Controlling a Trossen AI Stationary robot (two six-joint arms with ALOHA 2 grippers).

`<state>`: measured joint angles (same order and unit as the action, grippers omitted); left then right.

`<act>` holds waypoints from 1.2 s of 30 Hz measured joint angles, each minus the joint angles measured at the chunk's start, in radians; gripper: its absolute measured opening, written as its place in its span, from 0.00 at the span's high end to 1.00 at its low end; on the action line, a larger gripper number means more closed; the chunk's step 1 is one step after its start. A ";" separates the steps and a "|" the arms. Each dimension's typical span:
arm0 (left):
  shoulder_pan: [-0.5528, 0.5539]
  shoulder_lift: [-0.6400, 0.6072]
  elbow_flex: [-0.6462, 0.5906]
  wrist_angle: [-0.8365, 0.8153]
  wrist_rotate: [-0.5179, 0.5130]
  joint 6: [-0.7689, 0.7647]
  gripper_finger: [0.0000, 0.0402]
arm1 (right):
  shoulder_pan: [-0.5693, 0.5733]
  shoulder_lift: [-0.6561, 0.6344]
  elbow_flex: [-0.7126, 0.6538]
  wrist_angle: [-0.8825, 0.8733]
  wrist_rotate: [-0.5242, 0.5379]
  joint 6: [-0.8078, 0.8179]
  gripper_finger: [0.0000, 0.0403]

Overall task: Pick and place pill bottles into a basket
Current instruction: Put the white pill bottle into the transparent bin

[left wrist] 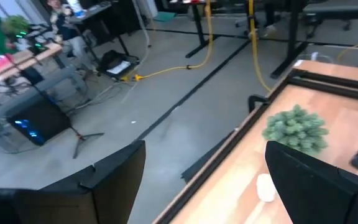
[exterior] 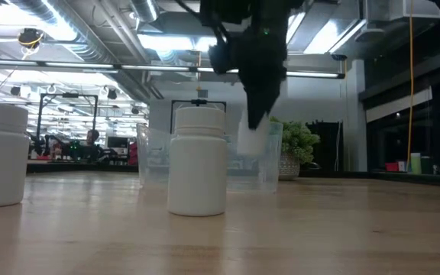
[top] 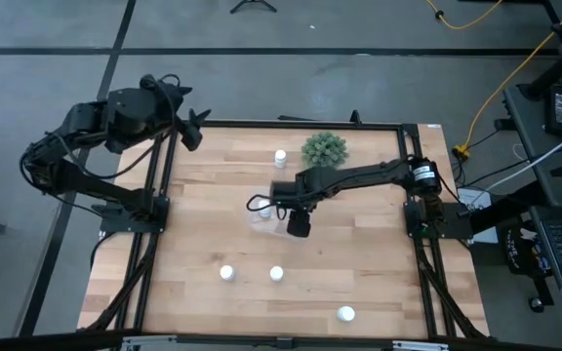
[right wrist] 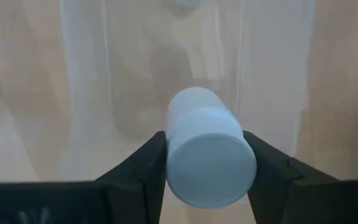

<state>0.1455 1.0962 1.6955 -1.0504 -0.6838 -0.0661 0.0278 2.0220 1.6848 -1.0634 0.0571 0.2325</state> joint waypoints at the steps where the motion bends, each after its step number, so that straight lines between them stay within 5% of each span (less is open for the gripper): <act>1: 0.000 0.000 0.000 0.000 0.015 -0.002 0.19 | 0.000 0.000 -0.013 0.012 -0.003 0.003 0.59; 18: 0.000 0.024 0.000 0.000 0.061 -0.029 0.19 | 0.000 0.000 -0.122 0.134 -0.026 0.054 0.56; 36: 0.000 0.055 0.000 -0.001 0.102 -0.043 0.19 | 0.000 0.000 -0.058 0.088 -0.025 0.050 0.27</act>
<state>0.1453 1.1512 1.6951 -1.0512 -0.5816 -0.1093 0.0277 2.0220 1.6266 -0.9757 0.0326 0.2830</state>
